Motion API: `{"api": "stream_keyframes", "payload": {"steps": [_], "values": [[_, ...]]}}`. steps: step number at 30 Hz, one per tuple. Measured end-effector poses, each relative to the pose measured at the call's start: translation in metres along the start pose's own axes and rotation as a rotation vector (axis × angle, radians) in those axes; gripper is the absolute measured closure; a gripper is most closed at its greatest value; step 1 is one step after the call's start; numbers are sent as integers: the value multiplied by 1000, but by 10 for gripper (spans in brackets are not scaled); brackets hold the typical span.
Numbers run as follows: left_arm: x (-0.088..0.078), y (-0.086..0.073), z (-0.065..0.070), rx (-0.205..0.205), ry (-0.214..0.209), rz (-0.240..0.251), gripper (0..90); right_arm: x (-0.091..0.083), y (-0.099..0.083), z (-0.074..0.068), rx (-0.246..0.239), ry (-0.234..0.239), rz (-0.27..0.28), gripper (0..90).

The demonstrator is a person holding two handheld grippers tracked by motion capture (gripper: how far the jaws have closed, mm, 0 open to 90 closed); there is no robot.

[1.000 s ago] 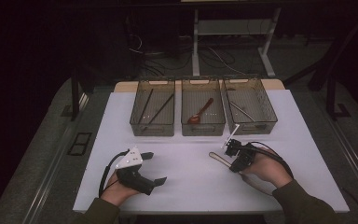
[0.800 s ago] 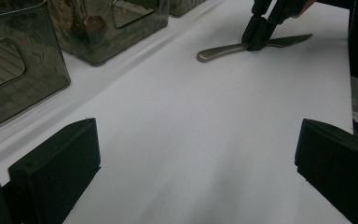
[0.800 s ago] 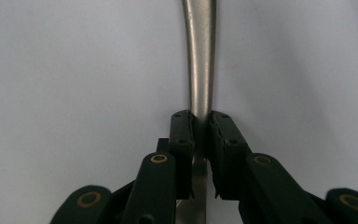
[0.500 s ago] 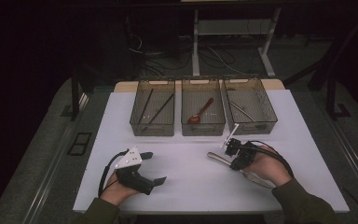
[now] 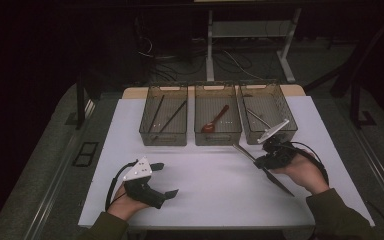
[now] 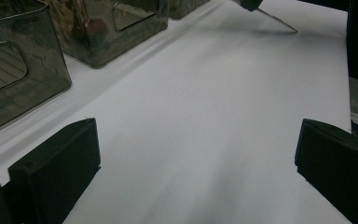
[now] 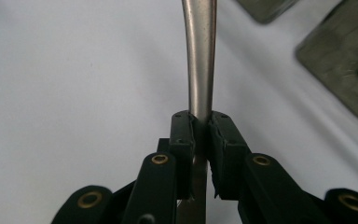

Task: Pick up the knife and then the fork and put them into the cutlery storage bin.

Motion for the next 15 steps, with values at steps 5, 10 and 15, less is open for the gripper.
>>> {"api": "stream_keyframes", "payload": {"steps": [5, 10, 15], "values": [[0, 0, 0, 0, 1, -3, 0, -16, -1, 11, 26, 1, 100, 796], [1, 0, 0, -1, 0, -3, 0, -29, -3, 21, 47, 19, 186, 796], [1, 0, -1, -1, 0, -5, 0, -39, -3, 33, 89, 5, 260, 796]]}}
Point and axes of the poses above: each handheld gripper's, and its own axes: x roughly forward along the jaws, y roughly out of its top, z roughly to its right, the point moved 6 cm from there along x, roughly forward along the jaws, and after that the axes turned 3 degrees about -z, right-handed, at the moved point
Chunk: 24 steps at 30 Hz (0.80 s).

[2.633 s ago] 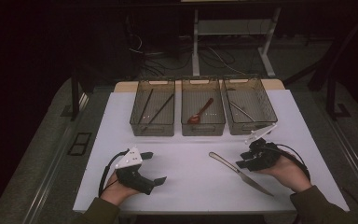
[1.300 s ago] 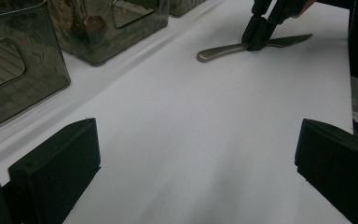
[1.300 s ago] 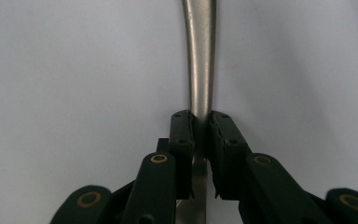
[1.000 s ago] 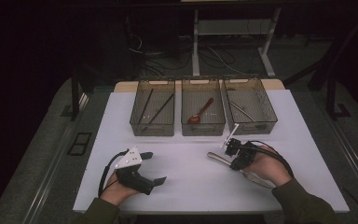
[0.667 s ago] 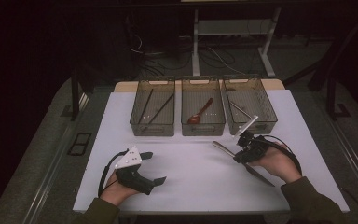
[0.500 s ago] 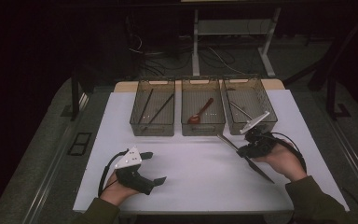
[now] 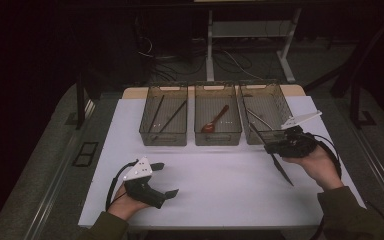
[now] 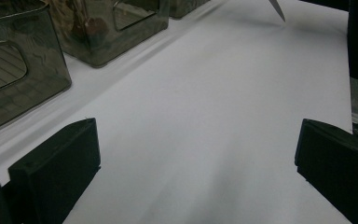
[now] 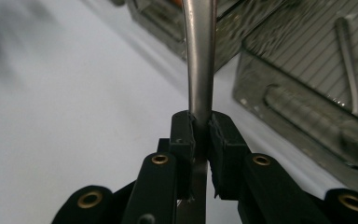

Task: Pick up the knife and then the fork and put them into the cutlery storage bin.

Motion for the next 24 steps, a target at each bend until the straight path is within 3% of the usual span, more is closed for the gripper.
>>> {"api": "stream_keyframes", "payload": {"steps": [9, 14, 24], "values": [[1, 0, -1, -6, -2, 4, 0, -27, 19, 20, 19, -65, 105, 796], [0, 1, -2, -10, -2, 8, 0, -42, 36, 32, 54, -76, 180, 796], [2, 4, -2, -13, -5, 16, 0, -52, 75, 55, 75, -127, 242, 795]]}}
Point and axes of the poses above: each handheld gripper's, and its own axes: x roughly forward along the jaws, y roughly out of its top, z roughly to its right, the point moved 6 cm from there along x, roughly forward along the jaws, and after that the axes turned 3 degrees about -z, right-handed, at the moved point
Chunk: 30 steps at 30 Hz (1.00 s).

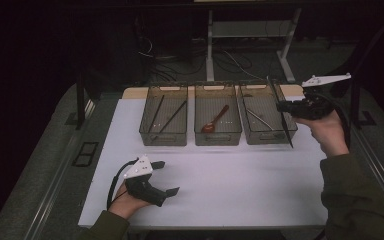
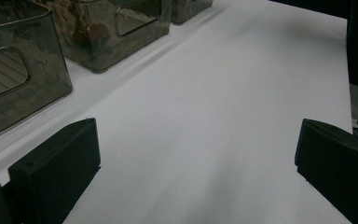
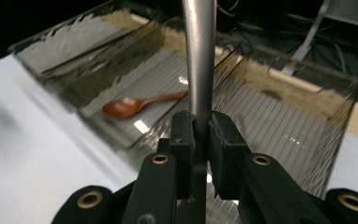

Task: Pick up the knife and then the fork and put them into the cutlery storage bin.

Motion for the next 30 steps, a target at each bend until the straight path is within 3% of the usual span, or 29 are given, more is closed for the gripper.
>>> {"api": "stream_keyframes", "payload": {"steps": [9, 15, 20, 30], "values": [[1, -1, 0, 7, -8, -5, 0, 9, 36, 21, 19, -59, 52, 795], [1, -1, 2, 13, -14, -5, 0, 18, 47, 33, 25, -105, 55, 795], [1, -1, 2, 13, -15, -3, 0, 30, 49, 45, 36, -136, 42, 795], [2, -2, 3, 14, -21, -8, 0, 61, 32, 65, 54, -183, -45, 795]]}}
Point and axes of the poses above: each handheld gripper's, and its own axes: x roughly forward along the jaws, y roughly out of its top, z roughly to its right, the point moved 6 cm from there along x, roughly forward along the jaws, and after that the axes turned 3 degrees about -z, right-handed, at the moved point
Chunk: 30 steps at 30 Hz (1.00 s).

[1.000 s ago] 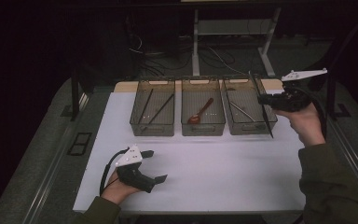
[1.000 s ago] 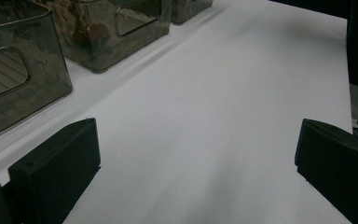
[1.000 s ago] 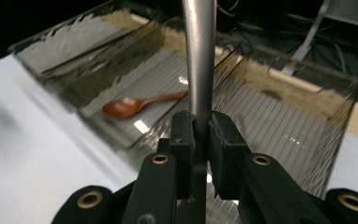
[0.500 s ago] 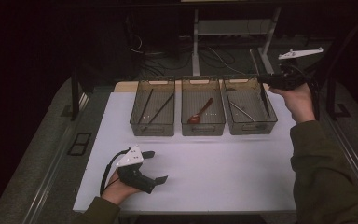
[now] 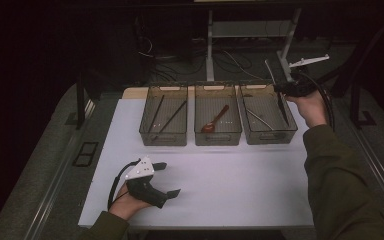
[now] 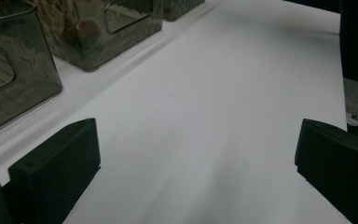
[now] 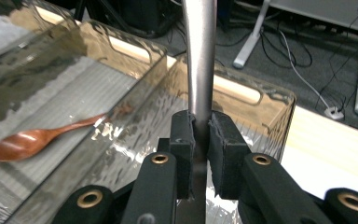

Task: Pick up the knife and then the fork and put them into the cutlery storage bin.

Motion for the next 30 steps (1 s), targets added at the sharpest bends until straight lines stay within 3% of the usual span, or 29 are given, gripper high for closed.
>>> {"api": "stream_keyframes", "payload": {"steps": [7, 19, 27, 30], "values": [[0, 0, 0, 2, -1, 0, 0, 21, -15, 6, 7, -27, -66, 795], [0, -1, 1, 1, -9, -6, 0, 52, -26, 4, -37, -67, -220, 794], [0, -1, 1, 4, -14, -5, 0, 73, -37, 1, -39, -59, -318, 791], [0, -1, 1, 5, -14, -5, 0, 77, -38, -2, -50, -60, -327, 788]]}}
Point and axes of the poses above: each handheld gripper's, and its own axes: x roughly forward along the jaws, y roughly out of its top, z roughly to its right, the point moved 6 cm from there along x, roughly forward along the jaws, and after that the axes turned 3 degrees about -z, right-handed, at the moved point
